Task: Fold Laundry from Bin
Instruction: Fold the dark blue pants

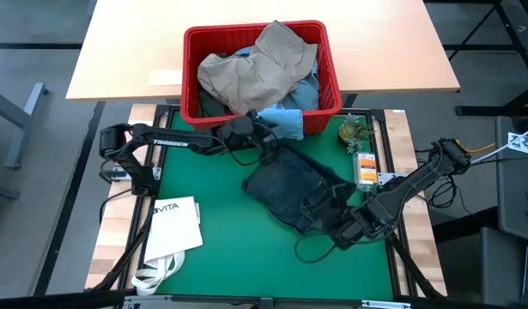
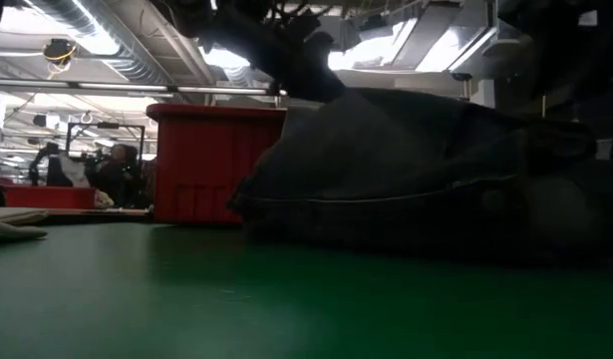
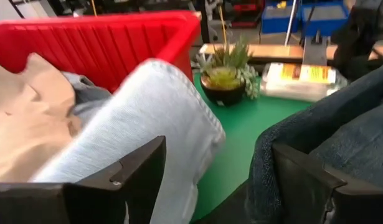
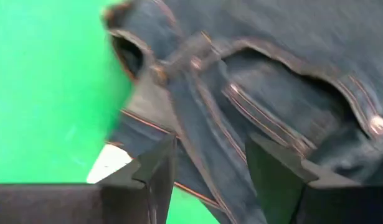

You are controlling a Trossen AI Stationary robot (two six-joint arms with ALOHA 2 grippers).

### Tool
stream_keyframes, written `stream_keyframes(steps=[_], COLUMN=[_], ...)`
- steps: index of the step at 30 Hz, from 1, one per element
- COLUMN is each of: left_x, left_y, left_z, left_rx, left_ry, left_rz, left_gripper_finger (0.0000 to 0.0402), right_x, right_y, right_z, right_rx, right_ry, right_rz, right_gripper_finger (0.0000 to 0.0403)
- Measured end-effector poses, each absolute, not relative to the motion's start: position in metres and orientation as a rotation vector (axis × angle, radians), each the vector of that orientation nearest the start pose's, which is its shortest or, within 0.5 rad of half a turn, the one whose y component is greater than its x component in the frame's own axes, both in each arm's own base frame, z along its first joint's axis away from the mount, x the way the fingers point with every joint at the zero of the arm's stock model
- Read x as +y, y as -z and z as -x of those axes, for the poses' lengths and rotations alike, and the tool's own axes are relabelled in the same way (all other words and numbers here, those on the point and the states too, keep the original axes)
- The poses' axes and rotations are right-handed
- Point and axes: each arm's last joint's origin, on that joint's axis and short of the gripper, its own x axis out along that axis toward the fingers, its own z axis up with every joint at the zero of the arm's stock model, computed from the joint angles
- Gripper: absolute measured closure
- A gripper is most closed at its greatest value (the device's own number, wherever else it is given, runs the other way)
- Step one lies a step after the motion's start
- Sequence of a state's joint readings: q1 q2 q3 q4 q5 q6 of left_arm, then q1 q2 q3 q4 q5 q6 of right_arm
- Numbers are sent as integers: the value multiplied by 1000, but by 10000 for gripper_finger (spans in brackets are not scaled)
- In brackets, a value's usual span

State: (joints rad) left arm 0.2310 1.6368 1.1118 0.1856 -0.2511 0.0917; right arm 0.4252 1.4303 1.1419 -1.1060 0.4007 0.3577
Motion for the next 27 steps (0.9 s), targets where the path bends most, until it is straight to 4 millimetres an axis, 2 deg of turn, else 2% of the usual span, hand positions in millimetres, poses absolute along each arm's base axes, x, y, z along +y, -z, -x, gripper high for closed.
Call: stream_keyframes(steps=[4,10,13,18,22,27], left_x=[90,90,90,86,68,39], left_y=[-274,-269,-267,-268,-261,-243], left_z=[-354,-353,-352,-353,-354,-346], left_rx=[331,387,408,388,460,686], left_ry=[-456,-435,-438,-388,-229,-135], left_rz=[-87,-82,-82,-23,32,26], left_gripper_finger=[143,143,143,143,143,143], right_x=[94,94,94,100,107,115], right_y=[-261,-263,-255,-232,-215,-199], right_z=[-239,-250,-260,-274,-288,-306], right_rx=[1178,1032,1004,1064,1047,997], right_ry=[209,341,400,390,386,352], right_rz=[287,431,471,519,509,539], right_gripper_finger=[212,212,212,212,212,212])
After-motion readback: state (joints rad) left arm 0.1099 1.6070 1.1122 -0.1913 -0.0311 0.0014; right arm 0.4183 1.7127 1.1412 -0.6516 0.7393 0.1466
